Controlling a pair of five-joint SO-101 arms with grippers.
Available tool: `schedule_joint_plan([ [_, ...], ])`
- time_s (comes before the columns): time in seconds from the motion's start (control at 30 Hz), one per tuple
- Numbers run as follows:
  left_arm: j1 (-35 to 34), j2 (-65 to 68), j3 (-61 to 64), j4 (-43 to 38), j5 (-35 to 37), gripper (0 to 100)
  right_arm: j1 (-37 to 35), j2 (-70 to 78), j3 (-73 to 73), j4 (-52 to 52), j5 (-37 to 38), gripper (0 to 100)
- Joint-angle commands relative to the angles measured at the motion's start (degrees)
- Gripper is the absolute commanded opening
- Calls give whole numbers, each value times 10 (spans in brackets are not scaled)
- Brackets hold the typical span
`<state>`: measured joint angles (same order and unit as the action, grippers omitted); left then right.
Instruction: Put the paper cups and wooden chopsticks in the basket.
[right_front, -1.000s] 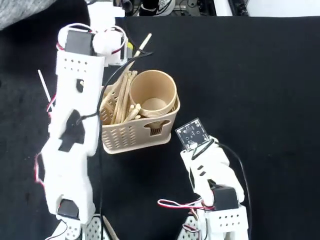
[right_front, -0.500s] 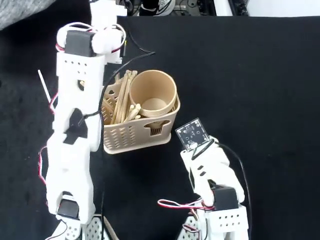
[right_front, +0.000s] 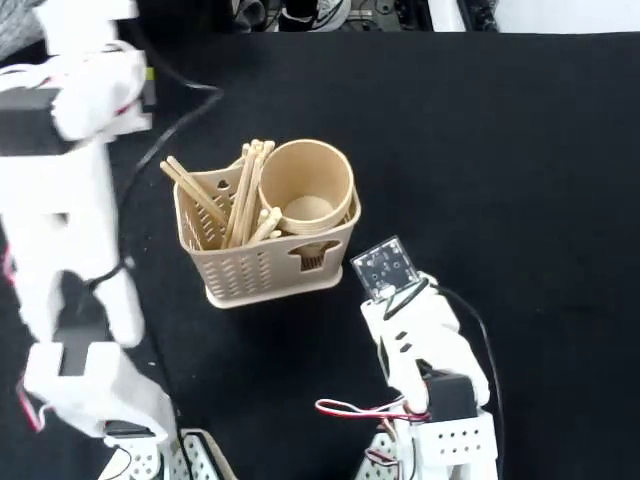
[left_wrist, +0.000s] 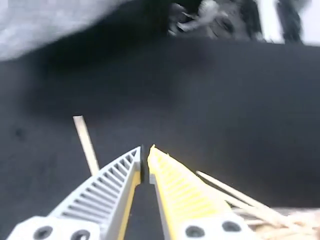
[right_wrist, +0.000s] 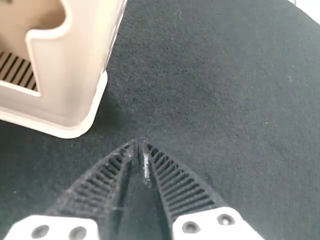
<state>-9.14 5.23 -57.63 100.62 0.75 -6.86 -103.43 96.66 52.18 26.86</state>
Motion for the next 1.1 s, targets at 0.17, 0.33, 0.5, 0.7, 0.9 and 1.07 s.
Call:
schedule_joint_plan([
  [0.17, -231, -64, 185, -9, -4, 87, 5, -46, -2, 3, 4, 12],
  [0.33, -262, -12, 314, -95, -4, 219, 5, -46, -2, 3, 4, 12],
  [0.5, -242, 87, 387, -189, -4, 223, 5, -46, -2, 3, 4, 12],
  [0.7, -215, 243, 363, -258, 0, 223, 5, -46, -2, 3, 4, 12],
  [0.9, -213, 402, 266, -265, 0, 223, 5, -46, -2, 3, 4, 12],
  [1.07, -214, 485, 158, -189, -1, 84, 5, -46, -2, 3, 4, 12],
])
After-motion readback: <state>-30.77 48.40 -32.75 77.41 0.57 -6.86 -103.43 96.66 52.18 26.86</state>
